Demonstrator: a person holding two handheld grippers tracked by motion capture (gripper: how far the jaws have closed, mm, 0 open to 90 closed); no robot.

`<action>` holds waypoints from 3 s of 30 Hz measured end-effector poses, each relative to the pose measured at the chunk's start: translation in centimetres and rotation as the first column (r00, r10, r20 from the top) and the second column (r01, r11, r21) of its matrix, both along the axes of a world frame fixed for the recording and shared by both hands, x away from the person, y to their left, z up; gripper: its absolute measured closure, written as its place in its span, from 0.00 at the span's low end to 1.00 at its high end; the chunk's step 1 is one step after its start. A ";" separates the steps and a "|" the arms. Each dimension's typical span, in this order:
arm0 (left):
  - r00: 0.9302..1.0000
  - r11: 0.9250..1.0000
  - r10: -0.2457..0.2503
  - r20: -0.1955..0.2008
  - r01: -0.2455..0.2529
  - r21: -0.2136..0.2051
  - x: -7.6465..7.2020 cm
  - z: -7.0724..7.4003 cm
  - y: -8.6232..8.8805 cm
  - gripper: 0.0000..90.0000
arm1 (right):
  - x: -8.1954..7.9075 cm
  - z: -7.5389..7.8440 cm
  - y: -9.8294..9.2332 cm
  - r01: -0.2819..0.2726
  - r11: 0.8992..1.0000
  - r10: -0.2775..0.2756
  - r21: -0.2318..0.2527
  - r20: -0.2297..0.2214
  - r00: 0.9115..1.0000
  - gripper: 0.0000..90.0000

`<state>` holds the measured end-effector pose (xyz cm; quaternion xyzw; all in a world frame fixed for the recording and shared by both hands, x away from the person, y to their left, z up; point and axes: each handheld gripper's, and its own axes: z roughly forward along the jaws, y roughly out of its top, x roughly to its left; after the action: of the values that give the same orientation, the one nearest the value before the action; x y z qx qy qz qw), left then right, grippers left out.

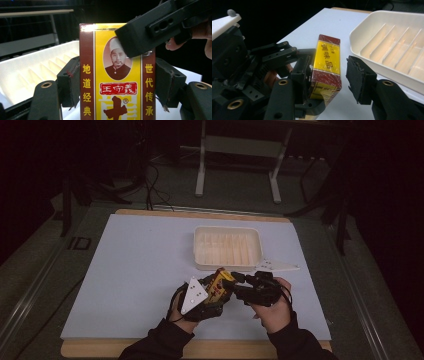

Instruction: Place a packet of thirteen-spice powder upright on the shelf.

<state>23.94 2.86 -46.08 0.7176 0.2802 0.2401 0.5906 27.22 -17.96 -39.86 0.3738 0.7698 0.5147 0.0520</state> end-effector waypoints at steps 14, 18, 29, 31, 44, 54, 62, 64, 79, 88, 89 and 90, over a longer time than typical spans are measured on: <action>0.999 1.000 0.019 0.044 -0.018 -0.023 0.1 -0.2 0.2 0.34 | -1.3 0.8 2.3 0.060 0.995 -0.055 -0.077 0.069 0.996 0.75; 0.999 0.999 0.032 0.039 -0.031 -0.010 0.2 -0.1 0.1 0.31 | -1.2 0.8 2.6 0.057 0.994 -0.051 -0.097 0.069 0.996 0.75; 1.000 1.000 0.009 0.008 -0.009 -0.008 0.8 0.5 0.8 0.02 | -1.0 1.0 3.3 0.069 0.992 -0.059 -0.107 0.094 0.994 0.75; 1.000 0.999 0.027 -0.007 -0.027 -0.016 1.0 0.6 1.2 0.02 | -1.0 1.1 3.2 0.075 0.992 -0.065 -0.102 0.101 0.993 0.75; 0.995 0.998 0.059 -0.082 -0.059 -0.002 0.3 0.9 4.2 0.01 | 1.2 3.0 2.4 0.228 0.969 -0.204 -0.090 0.215 0.955 0.75; 0.989 0.996 0.079 -0.122 -0.072 0.061 -1.5 0.1 5.4 0.01 | 2.9 4.6 2.5 0.322 0.944 -0.292 -0.066 0.282 0.914 0.75; 0.984 0.993 0.098 -0.148 -0.087 0.076 -2.3 -1.2 6.1 0.01 | 4.7 5.4 3.5 0.453 0.890 -0.409 -0.049 0.352 0.842 0.75; 0.983 0.992 0.104 -0.152 -0.093 0.080 -2.4 -1.5 6.2 0.01 | 4.9 5.4 3.6 0.467 0.883 -0.423 -0.044 0.353 0.834 0.75; 0.983 0.991 0.118 -0.141 -0.108 0.081 -2.3 -2.3 6.3 0.02 | 8.1 4.4 3.7 0.590 0.807 -0.547 -0.012 0.361 0.756 0.75; 0.983 0.992 0.112 -0.143 -0.102 0.078 -2.2 -2.5 6.2 0.01 | 9.2 2.6 3.3 0.602 0.799 -0.567 -0.008 0.327 0.756 0.75; 0.983 0.991 0.111 -0.147 -0.100 0.084 -2.1 -2.5 6.2 0.01 | 9.5 2.1 3.2 0.603 0.797 -0.575 -0.001 0.302 0.760 0.75; 0.983 0.992 0.110 -0.148 -0.099 0.082 -2.1 -2.5 6.2 0.01 | 9.6 2.0 3.2 0.603 0.797 -0.575 -0.002 0.301 0.761 0.75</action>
<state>21.86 9.10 -48.62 0.7394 0.3527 0.2258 0.5272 36.83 -14.78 -37.90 0.5157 0.6217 0.4818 0.3399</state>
